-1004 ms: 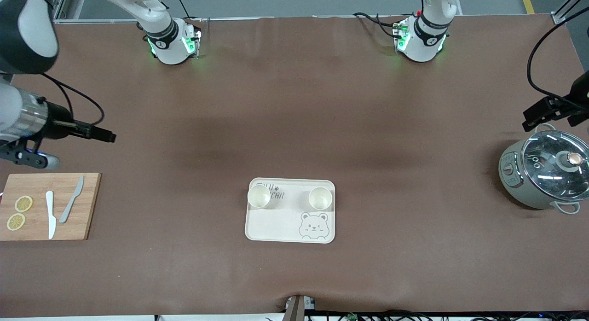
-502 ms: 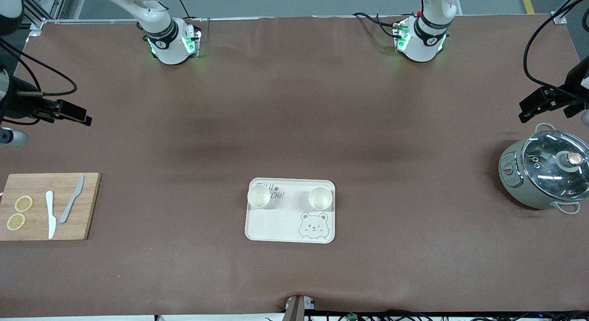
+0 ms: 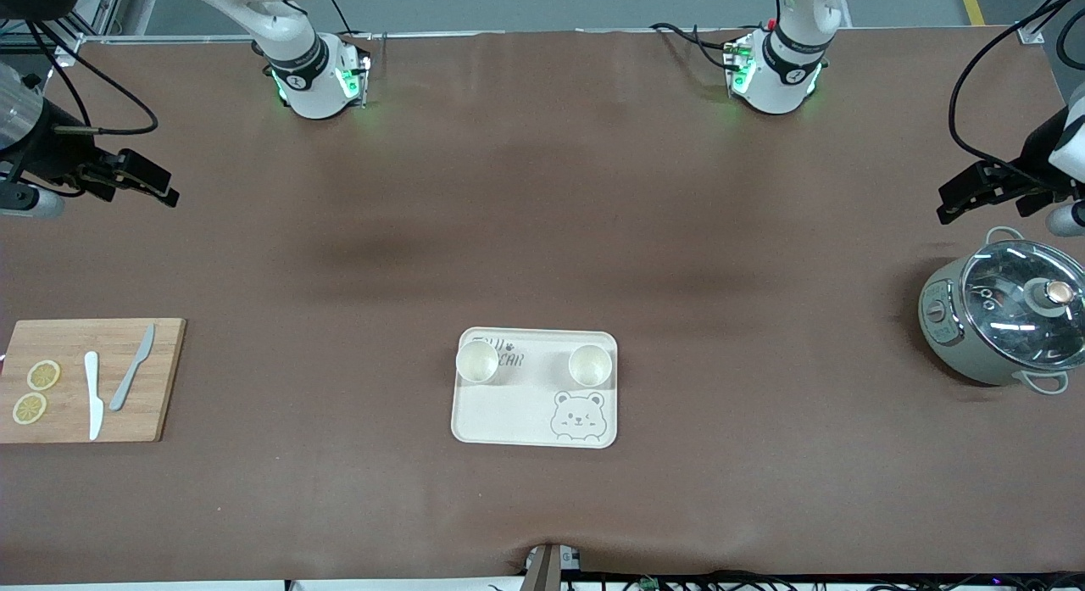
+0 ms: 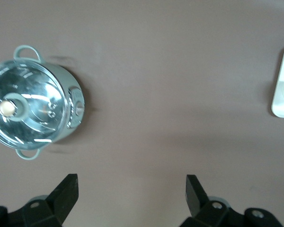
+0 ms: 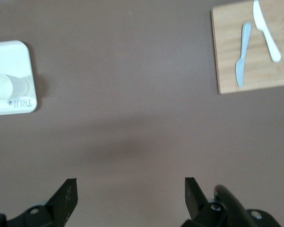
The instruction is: Place white IKEA cup upright on tray with both arms
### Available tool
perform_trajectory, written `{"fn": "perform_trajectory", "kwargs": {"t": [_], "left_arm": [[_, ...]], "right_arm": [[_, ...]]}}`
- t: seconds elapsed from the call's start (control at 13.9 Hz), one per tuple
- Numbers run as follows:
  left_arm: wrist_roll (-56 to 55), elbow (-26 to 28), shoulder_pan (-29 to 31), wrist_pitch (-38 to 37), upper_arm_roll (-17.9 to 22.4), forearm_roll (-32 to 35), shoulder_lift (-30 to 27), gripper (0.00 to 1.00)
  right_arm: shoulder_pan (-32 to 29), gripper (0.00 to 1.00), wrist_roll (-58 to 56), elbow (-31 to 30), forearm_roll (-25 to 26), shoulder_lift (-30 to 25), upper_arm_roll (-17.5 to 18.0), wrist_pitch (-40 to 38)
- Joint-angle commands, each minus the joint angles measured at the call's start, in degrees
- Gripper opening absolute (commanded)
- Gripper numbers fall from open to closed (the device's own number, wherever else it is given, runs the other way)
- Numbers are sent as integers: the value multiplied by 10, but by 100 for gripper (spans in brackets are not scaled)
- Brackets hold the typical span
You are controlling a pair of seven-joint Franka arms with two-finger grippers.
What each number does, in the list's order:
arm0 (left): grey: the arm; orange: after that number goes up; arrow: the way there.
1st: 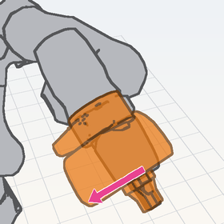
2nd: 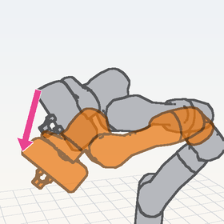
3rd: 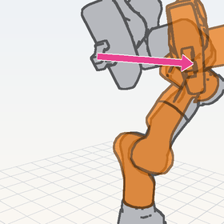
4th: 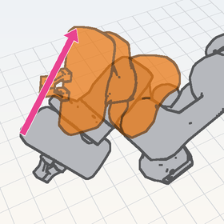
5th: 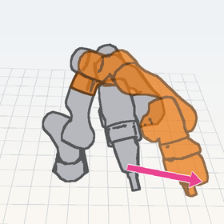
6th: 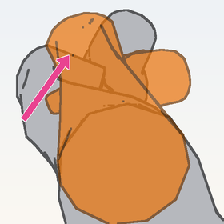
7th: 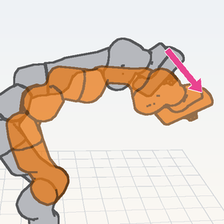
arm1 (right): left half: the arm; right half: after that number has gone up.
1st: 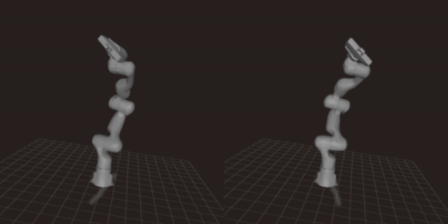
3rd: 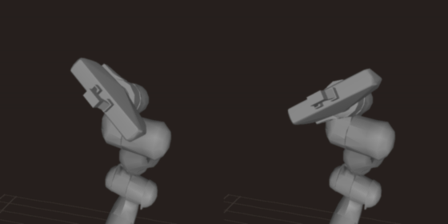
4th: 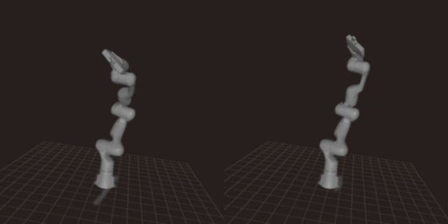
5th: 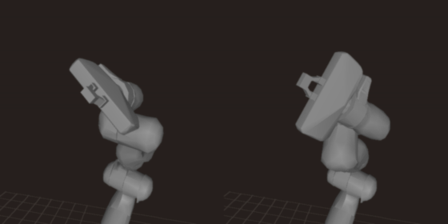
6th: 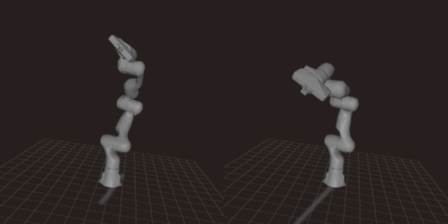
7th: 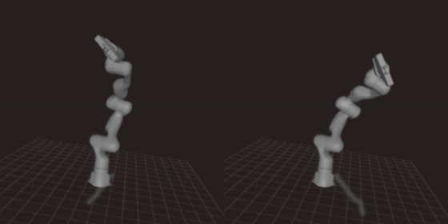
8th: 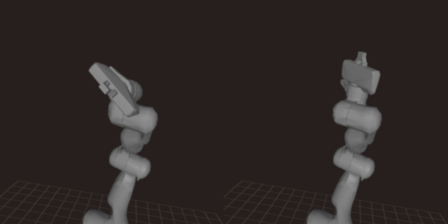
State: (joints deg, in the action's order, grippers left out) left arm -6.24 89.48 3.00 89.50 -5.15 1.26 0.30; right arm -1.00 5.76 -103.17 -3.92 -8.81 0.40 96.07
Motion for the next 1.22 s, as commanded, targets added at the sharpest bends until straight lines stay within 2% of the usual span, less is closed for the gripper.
{"fn": "perform_trajectory", "kwargs": {"t": [0.0, 0.14, 0.5, 1.15], "left_arm": [[1, 4, 3, -27, -2, -20, -12, 100], [2, 7, 4, -28, -10, -21, -15, 100], [-3, 9, 9, -25, -17, -12, -20, 100], [8, 3, 11, -17, -12, -12, -17, 100]], "right_arm": [[-1, 100, -2, 115, 11, 33, 7, -66], [-16, 100, -6, 118, 11, 42, 3, -129], [-20, 100, -71, 123, 37, 52, 2, -124], [-22, 100, -73, 121, 37, 52, 2, -132]]}}
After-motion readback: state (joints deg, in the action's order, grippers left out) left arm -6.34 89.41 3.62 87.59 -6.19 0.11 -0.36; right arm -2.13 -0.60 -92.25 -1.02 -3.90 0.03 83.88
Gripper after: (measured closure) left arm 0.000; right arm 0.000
